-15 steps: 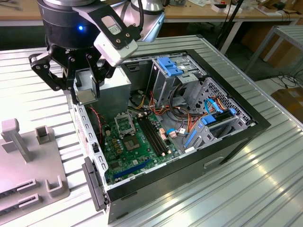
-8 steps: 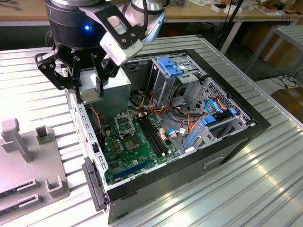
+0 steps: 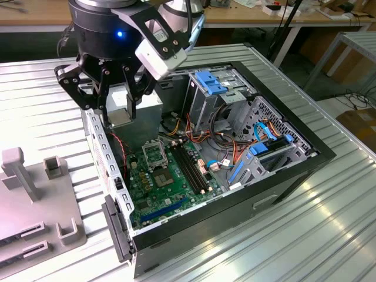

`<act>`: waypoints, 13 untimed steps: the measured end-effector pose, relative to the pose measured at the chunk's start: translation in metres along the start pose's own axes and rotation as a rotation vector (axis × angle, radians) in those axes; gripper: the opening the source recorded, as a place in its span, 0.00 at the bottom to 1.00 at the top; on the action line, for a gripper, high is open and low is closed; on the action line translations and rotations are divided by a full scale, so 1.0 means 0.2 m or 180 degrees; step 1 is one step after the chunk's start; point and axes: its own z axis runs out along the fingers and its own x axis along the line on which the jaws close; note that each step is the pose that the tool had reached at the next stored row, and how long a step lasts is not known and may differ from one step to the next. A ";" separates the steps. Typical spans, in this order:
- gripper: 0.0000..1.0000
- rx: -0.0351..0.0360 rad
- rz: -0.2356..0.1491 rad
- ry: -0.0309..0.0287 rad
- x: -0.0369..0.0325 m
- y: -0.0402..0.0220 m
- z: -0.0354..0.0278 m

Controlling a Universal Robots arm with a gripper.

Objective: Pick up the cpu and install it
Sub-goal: 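Pick up the cpu and move it towards the insertion slot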

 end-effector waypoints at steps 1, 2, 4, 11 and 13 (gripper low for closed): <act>0.47 0.0000 0.0000 0.0000 -0.006 0.000 0.000; 0.47 0.0000 0.0000 0.0000 -0.011 -0.001 0.000; 0.47 0.0000 0.0000 0.0000 -0.021 -0.001 0.001; 0.47 0.0004 0.0000 0.0000 -0.073 -0.003 0.003; 0.47 0.0007 0.0000 0.0000 -0.086 -0.004 0.004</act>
